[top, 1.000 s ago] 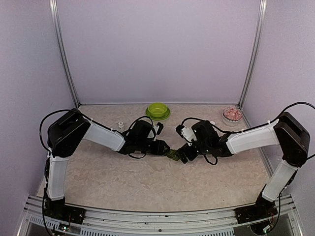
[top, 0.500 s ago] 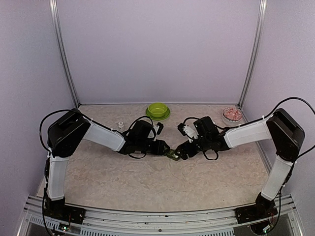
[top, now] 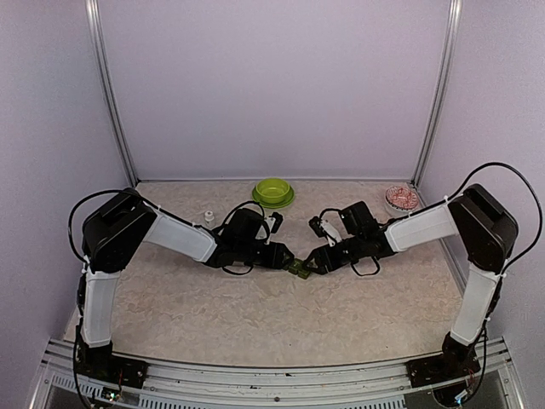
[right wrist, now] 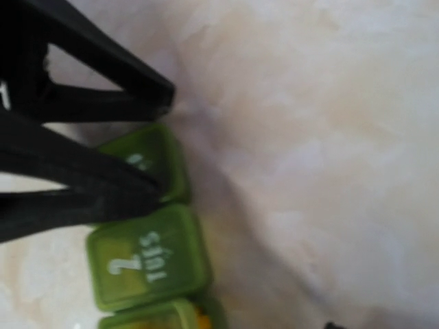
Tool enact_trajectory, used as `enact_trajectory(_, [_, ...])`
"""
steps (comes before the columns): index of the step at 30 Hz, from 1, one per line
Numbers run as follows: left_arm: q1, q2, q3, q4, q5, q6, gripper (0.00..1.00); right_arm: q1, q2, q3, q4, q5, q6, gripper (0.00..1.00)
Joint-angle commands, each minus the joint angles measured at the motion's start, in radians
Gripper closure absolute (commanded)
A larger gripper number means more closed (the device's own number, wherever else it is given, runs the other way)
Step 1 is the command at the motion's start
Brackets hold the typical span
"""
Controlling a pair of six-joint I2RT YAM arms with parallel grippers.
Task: Sort the pills into containers
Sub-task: Close the lid of the pill container on the pill container.
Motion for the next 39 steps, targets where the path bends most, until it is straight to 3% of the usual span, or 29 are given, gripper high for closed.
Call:
enact_trajectory(1, [-0.005, 0.030, -0.027, -0.122, -0.042, 0.028, 0.51, -0.024, 0.037, 0.033, 0.002, -0.088, 0.041, 0.40])
enact_trajectory(25, [-0.005, 0.028, -0.028, -0.125, -0.050, 0.031, 0.52, -0.080, 0.125, -0.011, 0.110, -0.256, 0.170, 0.72])
enact_trajectory(39, [-0.005, 0.019, -0.031, -0.124, -0.053, 0.033, 0.52, -0.084, 0.175, -0.038, 0.183, -0.319, 0.267, 0.78])
